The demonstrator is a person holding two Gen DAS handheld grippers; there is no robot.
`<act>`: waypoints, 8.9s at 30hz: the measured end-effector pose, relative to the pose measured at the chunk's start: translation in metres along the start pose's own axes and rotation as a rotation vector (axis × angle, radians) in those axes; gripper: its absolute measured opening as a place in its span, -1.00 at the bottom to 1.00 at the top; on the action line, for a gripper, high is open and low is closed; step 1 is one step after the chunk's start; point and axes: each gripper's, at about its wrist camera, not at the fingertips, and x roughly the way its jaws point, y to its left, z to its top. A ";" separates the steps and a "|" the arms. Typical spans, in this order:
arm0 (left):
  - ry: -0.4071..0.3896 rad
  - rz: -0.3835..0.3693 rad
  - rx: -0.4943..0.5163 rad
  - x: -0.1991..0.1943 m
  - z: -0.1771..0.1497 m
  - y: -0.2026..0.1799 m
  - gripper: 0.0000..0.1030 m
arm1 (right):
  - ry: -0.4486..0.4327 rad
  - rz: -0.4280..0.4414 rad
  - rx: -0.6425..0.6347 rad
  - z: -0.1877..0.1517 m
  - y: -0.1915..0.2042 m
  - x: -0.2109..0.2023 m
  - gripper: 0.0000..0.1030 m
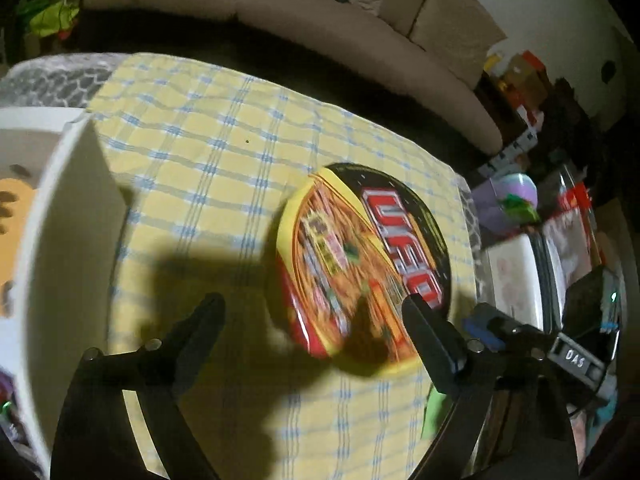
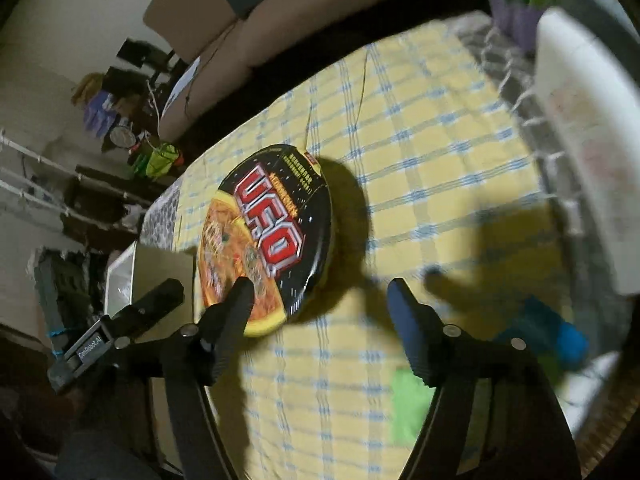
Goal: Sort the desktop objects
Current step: 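Grasp the rim of the UFO noodle bowl with both tools, then lift the UFO noodle bowl and carry it over the bin with both tools, then lower the UFO noodle bowl into the bin with both tools, then open both tools to release the bowl and withdraw from the bin, then move both tools over the table toward the green wet-wipes pack, then grasp the green wet-wipes pack with the right tool, then lift the green wet-wipes pack and carry it over the bin with the right tool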
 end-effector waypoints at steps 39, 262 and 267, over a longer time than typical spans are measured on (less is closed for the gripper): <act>-0.136 -0.114 0.017 -0.270 -0.094 0.103 0.21 | -0.037 0.057 -0.447 -0.163 0.261 -0.085 -0.57; 0.223 -0.181 0.315 -0.022 -0.173 -0.024 0.38 | 0.227 -0.134 -0.152 -0.257 0.030 -0.022 -0.68; 0.207 -0.268 0.293 -0.025 -0.174 -0.035 0.29 | 0.171 -0.083 -0.069 -0.254 0.020 -0.042 -0.68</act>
